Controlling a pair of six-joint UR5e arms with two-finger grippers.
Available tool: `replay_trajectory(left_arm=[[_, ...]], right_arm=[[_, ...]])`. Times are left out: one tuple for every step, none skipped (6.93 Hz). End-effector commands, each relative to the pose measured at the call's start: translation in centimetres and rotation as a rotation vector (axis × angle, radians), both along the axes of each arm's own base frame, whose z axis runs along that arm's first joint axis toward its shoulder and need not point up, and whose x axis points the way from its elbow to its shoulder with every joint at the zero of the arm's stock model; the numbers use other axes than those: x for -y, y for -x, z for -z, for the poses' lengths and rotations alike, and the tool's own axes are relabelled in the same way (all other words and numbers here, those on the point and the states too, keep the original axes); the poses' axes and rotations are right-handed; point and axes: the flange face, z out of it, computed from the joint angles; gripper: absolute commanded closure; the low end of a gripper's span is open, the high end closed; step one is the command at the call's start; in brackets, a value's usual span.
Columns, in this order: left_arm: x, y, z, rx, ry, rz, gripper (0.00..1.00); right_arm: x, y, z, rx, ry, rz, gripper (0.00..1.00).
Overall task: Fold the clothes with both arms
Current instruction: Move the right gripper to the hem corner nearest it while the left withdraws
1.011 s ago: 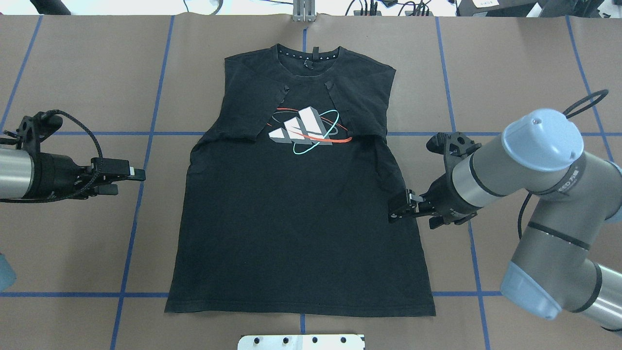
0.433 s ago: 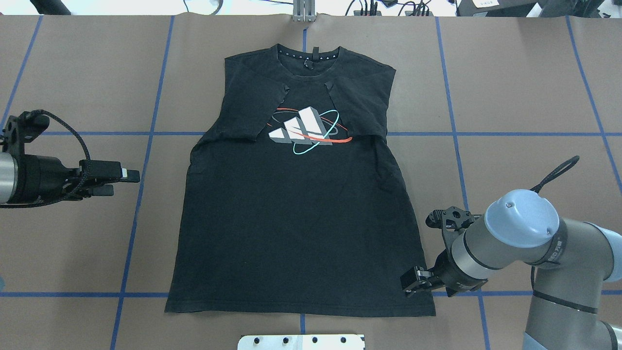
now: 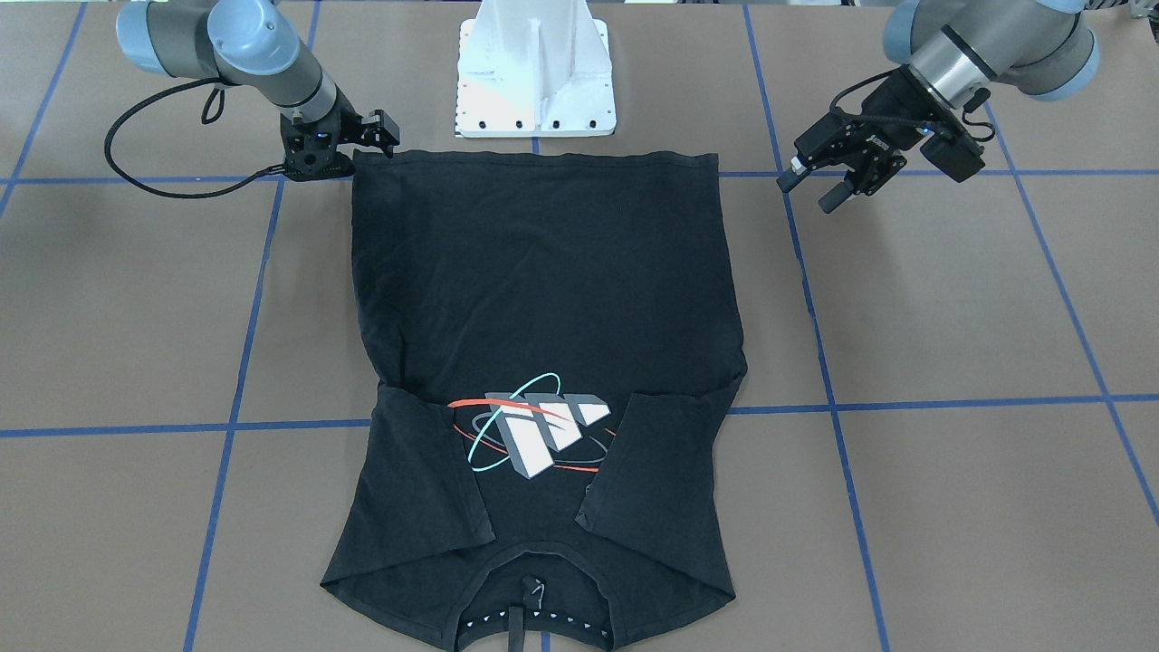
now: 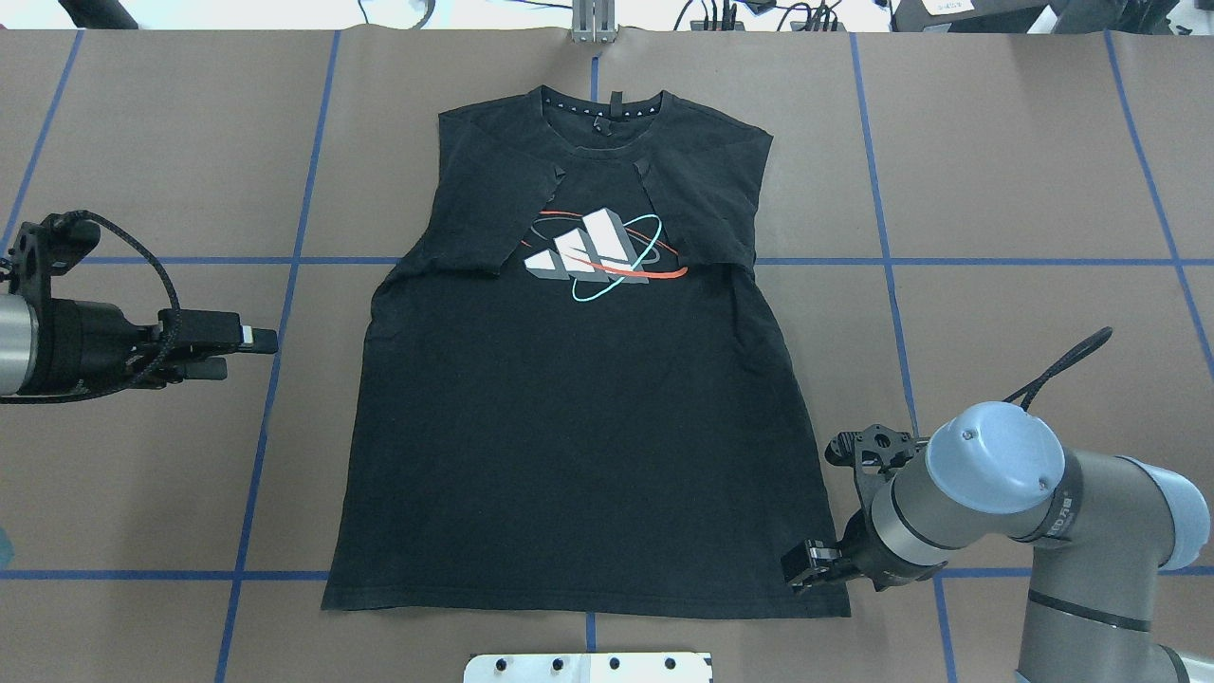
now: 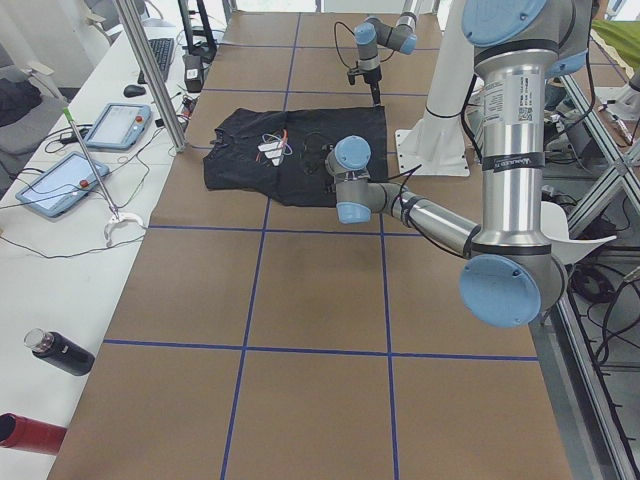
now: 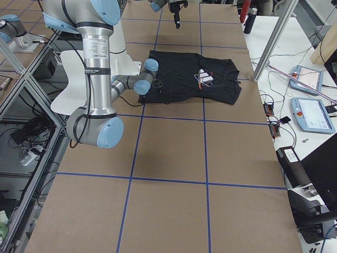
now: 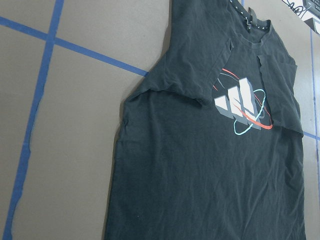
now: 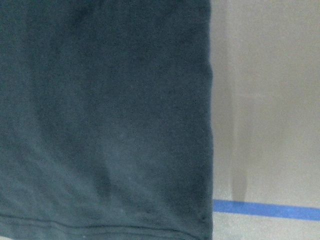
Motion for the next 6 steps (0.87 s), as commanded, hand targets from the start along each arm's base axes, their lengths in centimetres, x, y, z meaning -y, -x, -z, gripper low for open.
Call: replay_trajectory(left_arm=[[0.03,-0.03,-0.06,0.001,0.001,0.000,0.00],[0.03,-0.03,-0.06,0.001,0.001,0.000,0.00],[0.03,-0.03,-0.06,0.001,0.001,0.000,0.00],[0.01,-0.01,-0.13,0.002,0.002,0.000,0.00],[-0.02,0.02,-0.20,0.004,0.002,0.000,0.00],[0.01,-0.01,-0.13,0.003,0.001,0.000,0.00]], right_arm=[[-0.50,0.62,0.14,-0.003,0.008,0.000,0.02],[-0.64,0.95,-0.29,-0.011,0.009,0.006,0.05],[-0.72,0.96,-0.39,-0.014,0.011,0.006,0.08],[-0.74,0.98,-0.46,-0.015,0.014,0.008,0.15],[-0.77,0.98,-0.45,-0.015,0.016,0.011,0.20],[-0.81,0.95,-0.36,-0.013,0.017,0.013,0.28]])
